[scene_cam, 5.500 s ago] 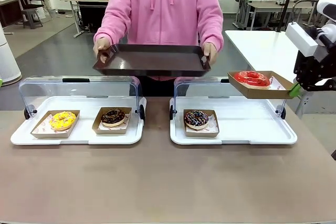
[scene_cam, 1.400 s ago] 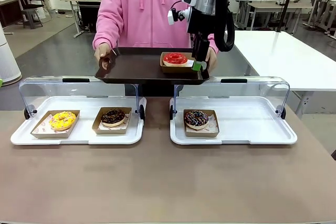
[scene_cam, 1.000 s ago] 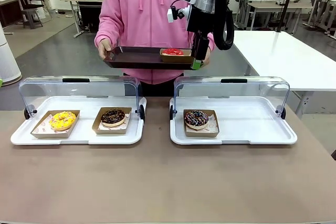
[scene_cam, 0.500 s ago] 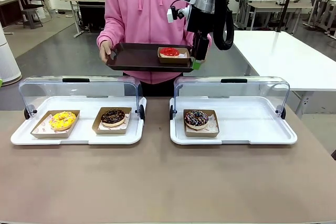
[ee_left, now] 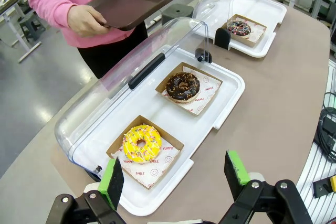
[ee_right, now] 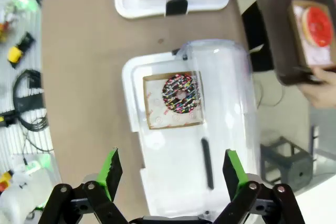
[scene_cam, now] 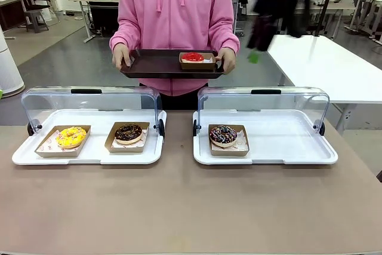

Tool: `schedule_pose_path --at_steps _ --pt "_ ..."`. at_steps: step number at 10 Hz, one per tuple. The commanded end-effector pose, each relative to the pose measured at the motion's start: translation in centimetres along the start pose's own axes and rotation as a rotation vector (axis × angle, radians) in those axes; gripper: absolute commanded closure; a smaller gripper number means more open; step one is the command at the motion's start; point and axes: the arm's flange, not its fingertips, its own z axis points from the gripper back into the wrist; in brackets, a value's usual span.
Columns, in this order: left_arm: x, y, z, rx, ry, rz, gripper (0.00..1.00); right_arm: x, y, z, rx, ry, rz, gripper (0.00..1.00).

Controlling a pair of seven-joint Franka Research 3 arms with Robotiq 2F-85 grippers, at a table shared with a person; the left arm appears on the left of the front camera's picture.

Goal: Provide the desired donut to the person.
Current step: Pick up and lift the Paper togo box containing the Donut pointed at by the person.

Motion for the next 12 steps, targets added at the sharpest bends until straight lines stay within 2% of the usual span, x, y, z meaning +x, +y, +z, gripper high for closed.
schedule_pose_path --at_steps 1,2,4,6,7,10,12 --pt "0.0 0.1 0.1 -0.004 -0.008 0.006 0.0 -8.4 6.6 0.1 -0.105 -0.176 -0.027 0.0" --pt "0.0 0.1 0.1 -0.004 -0.008 0.006 0.0 -11.8 7.8 0.2 -0.166 -0.247 -0.104 0.0" --pt "0.0 0.1 0.1 -0.004 -0.008 0.006 0.0 -17.0 9.4 -0.5 -0.306 -0.35 -0.172 0.0" --pt "0.0 0.1 0.1 -0.004 -0.008 0.006 0.0 -20.3 10.0 -1.1 -0.211 -0.449 -0.262 0.0" --pt "0.0 0.1 0.1 -0.004 -0.008 0.006 0.0 -21.9 9.7 -1.2 -0.169 -0.468 -0.282 0.0" --pt "0.0 0.1 0.1 -0.004 -0.008 0.006 0.0 -23.3 9.1 -1.1 -0.189 -0.478 -0.311 0.0" --pt "0.0 0.1 0.1 -0.004 -0.008 0.006 0.0 -23.7 9.1 -0.9 -0.24 -0.526 -0.304 0.0"
